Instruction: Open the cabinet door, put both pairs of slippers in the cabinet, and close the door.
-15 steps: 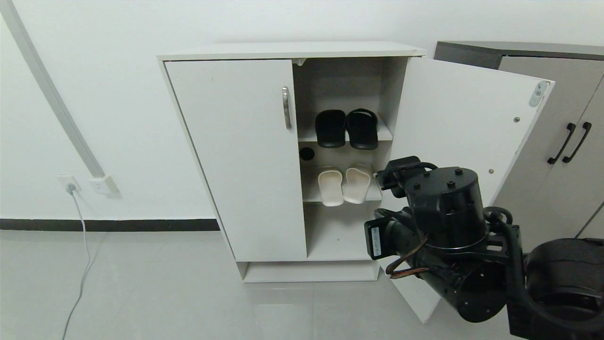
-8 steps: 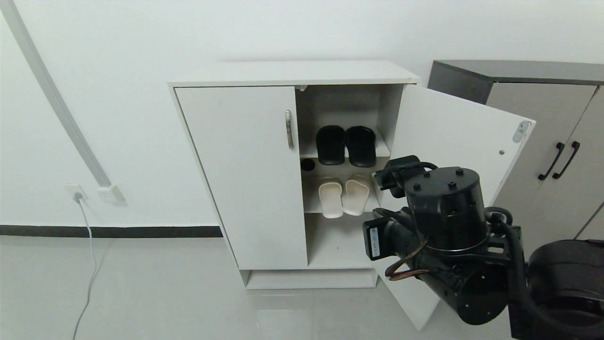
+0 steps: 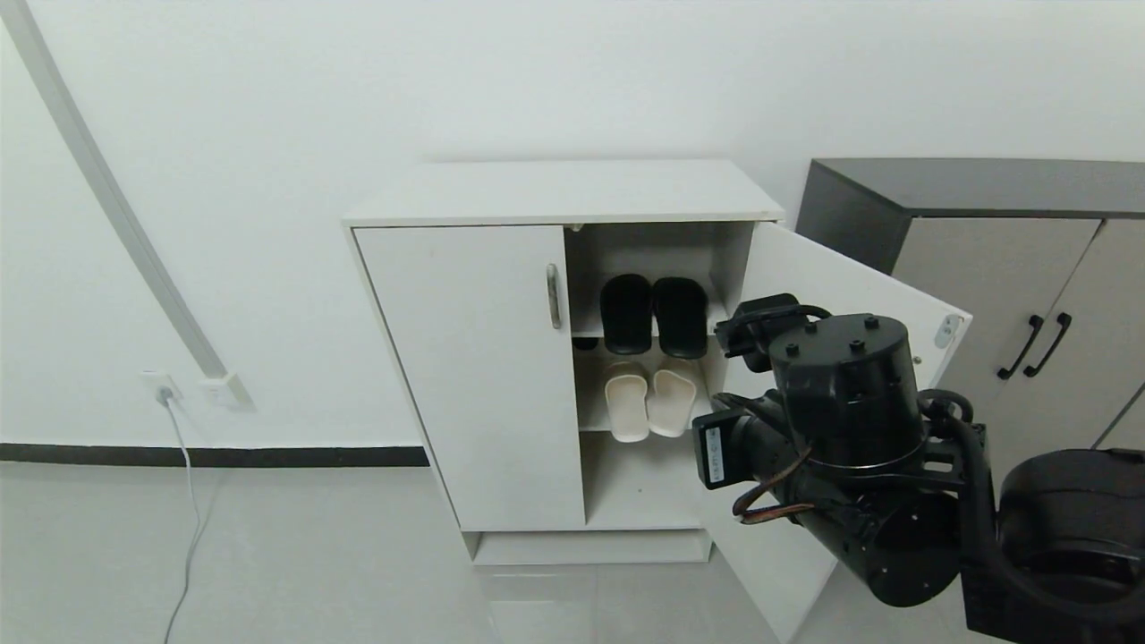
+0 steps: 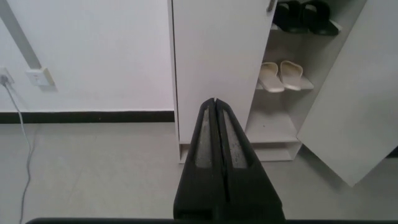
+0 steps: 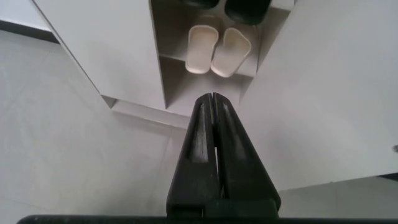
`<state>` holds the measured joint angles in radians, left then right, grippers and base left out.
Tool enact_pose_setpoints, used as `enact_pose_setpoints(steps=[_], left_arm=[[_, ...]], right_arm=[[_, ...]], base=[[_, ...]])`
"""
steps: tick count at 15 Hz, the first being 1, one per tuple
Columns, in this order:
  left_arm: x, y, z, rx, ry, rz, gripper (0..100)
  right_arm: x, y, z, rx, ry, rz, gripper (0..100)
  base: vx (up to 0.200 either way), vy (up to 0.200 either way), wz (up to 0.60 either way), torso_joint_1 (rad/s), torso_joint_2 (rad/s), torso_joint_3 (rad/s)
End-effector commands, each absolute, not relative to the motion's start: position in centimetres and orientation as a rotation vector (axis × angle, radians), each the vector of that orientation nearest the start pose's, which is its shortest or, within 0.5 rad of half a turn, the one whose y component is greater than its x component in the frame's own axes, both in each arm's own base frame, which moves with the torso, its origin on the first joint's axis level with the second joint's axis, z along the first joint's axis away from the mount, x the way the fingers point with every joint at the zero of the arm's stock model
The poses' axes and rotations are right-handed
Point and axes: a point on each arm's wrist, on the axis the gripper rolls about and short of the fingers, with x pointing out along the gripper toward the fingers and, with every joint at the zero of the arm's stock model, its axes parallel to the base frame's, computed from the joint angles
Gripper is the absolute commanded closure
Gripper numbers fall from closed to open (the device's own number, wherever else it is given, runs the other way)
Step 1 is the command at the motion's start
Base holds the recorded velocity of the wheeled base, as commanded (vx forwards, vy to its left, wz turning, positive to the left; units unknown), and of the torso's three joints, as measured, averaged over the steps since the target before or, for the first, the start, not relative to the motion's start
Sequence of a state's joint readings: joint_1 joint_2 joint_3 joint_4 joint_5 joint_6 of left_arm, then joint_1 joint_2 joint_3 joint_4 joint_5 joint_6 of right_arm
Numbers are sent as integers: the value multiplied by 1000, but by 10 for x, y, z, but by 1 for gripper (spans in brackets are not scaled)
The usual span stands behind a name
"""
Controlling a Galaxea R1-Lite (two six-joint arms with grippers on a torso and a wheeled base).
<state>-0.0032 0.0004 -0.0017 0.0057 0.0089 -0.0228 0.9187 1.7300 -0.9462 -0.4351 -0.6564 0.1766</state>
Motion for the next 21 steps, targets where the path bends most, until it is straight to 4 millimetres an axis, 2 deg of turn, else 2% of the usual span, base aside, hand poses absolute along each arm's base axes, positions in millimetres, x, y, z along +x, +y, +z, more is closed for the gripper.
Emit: enact_pose_setpoints(steps=[1, 18, 21], left_arm=[[-23, 0, 75, -23, 5, 6, 100], [-23, 0, 75, -23, 6, 6, 100], [-23, 0, 75, -23, 6, 5, 100]], right_arm=[[203, 243, 193, -73, 268, 236, 100], [203, 243, 189, -82, 278, 235, 100], [203, 242, 187, -85, 283, 234, 100]], base=[[0, 0, 0, 159, -471, -325], [0, 0, 0, 216, -536, -324], [0, 0, 0, 75, -162, -90]])
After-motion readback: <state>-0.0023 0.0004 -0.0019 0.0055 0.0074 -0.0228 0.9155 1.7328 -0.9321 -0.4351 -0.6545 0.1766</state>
